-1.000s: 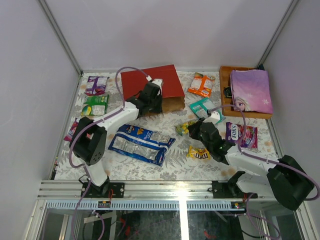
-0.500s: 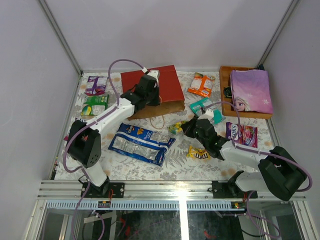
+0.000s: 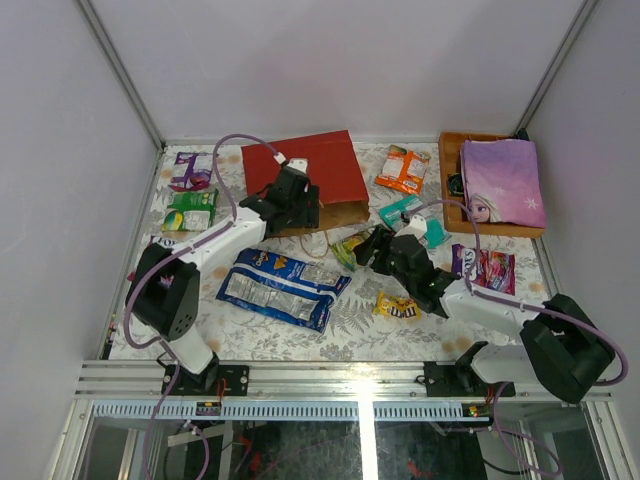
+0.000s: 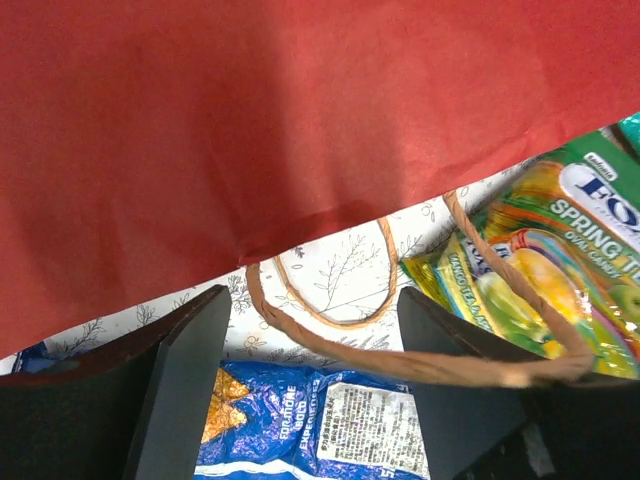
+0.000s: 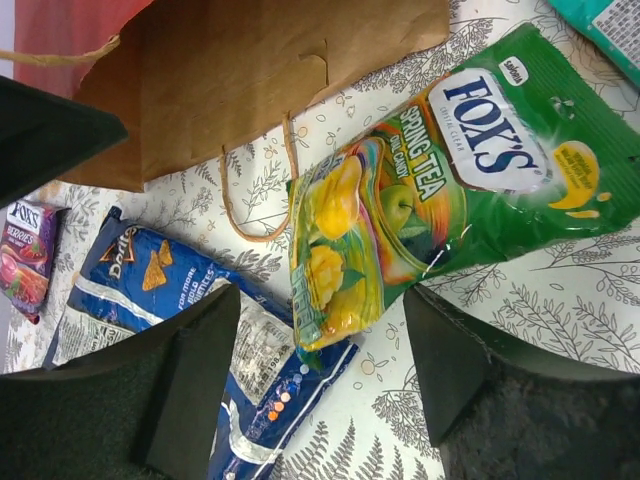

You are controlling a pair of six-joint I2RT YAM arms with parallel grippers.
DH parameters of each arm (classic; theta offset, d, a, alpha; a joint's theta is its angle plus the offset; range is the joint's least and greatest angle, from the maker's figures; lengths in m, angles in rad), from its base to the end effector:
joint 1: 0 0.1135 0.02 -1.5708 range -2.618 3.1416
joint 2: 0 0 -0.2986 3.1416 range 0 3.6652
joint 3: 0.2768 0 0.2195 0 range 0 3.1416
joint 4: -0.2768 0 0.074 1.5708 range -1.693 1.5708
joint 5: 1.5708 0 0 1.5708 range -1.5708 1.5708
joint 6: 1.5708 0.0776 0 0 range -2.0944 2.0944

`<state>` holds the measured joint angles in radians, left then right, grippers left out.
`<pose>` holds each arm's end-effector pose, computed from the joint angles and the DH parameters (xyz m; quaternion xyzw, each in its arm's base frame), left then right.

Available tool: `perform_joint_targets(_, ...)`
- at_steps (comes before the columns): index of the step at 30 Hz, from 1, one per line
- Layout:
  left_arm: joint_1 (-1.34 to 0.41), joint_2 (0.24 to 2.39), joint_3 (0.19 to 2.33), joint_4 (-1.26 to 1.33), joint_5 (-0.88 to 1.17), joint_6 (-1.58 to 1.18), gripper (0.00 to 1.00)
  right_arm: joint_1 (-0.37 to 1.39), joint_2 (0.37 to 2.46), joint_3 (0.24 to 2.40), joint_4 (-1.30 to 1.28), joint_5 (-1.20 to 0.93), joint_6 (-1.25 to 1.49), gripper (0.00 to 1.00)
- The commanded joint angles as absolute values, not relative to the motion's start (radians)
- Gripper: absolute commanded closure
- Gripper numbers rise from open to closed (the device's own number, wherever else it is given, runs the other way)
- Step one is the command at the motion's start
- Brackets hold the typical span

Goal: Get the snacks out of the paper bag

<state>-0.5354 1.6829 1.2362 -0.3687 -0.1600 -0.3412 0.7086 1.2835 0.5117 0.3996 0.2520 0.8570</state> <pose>0.3271 -0.1797 0.2635 0.0605 0.9250 -0.0888 0.3644 0.2157 0.1594 0.2414 0.1314 0.8117 0.3211 0.4699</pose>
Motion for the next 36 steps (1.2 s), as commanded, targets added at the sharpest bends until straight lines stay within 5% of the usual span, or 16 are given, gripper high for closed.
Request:
perform_joint_targets(1,-0.527,1.627,1.275,-0.323,-0.212,-0.336,0.31,0.715,1.207,0.572,0.36,0.309,0.795,0.24)
perform_joint_targets(28,-0.465,1.795,1.722,-0.379,-0.493,-0.187,0.23,0.733,1.15,0.638,0.319,0.272,0.644,0.15)
perform_joint_targets(30,-0.446,1.813,1.786,-0.394,-0.499,-0.174,0.21,0.733,1.157,0.641,0.326,0.263,0.636,0.01)
perform_joint_targets(36,-0.402,1.879,2.001,-0.46,-0.492,-0.129,0.19,0.735,1.224,0.675,0.352,0.195,0.609,0.01)
